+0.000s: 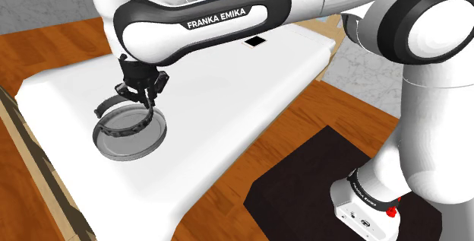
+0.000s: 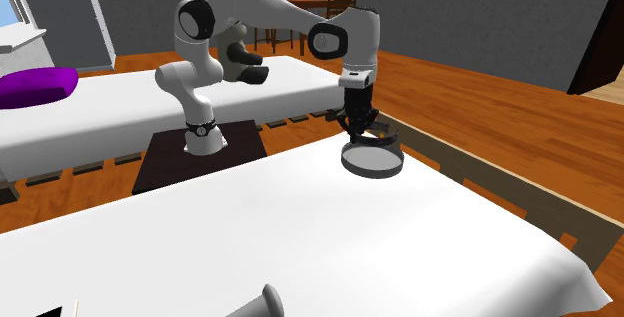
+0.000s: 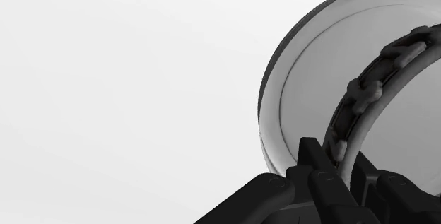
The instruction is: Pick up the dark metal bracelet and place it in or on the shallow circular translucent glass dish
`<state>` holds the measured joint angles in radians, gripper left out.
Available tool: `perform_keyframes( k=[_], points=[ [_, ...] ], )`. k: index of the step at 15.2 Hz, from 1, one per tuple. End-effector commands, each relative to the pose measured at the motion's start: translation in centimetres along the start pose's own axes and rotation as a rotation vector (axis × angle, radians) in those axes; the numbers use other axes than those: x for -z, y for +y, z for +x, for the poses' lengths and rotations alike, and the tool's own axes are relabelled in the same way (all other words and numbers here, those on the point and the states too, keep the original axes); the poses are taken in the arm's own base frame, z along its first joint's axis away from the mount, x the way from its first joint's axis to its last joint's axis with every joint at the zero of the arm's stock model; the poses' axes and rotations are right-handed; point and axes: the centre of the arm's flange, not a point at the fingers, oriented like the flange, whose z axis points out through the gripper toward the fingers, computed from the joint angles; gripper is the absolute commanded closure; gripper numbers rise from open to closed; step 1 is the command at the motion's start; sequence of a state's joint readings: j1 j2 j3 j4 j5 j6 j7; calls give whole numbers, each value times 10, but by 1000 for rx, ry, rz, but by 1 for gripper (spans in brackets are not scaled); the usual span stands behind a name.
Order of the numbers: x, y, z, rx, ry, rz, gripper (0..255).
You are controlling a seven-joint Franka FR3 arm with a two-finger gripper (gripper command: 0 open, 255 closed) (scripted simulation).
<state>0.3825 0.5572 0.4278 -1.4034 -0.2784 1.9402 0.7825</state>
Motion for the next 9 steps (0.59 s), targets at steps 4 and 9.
perform_keyframes(
  k=[4,9],
  points=[
    [-27,0,-2,0,0,0,255],
    [-49,-1,-3,0,0,0,255]
  ],
)
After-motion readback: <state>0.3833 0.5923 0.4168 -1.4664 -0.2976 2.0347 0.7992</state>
